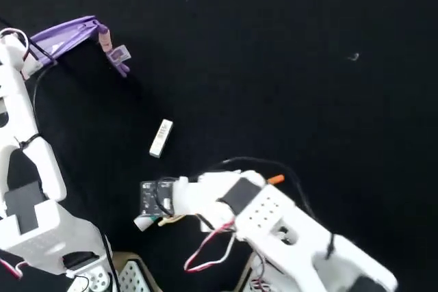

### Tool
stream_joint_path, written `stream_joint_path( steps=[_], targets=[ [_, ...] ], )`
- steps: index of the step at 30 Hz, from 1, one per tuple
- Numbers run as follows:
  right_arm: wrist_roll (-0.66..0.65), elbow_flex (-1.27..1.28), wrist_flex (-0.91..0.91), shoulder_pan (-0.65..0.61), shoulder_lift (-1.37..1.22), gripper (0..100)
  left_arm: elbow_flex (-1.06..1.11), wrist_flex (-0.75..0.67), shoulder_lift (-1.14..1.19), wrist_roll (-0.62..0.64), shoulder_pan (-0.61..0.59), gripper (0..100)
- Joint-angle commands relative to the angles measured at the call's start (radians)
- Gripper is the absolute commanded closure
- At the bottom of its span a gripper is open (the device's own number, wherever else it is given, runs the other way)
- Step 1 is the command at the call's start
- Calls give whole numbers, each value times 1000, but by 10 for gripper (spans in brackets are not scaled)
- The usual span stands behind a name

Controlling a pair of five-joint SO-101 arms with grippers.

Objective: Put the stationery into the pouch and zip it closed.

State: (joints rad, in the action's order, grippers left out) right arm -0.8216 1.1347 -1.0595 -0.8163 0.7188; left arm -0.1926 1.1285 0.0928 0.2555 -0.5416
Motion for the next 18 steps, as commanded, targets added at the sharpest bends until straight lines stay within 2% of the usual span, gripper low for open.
stream_joint_path(
  steps=[1, 14, 18],
  targets=[
    [-18, -15, 124, -21, -111, 737, -22, -14, 15, -8, -13, 970],
    [-17, -257, 152, -49, -526, 737, -22, -14, 18, -3, -12, 970],
    [-12, -306, 143, -107, -588, 737, -22, -14, 21, -3, -12, 970]
  ],
)
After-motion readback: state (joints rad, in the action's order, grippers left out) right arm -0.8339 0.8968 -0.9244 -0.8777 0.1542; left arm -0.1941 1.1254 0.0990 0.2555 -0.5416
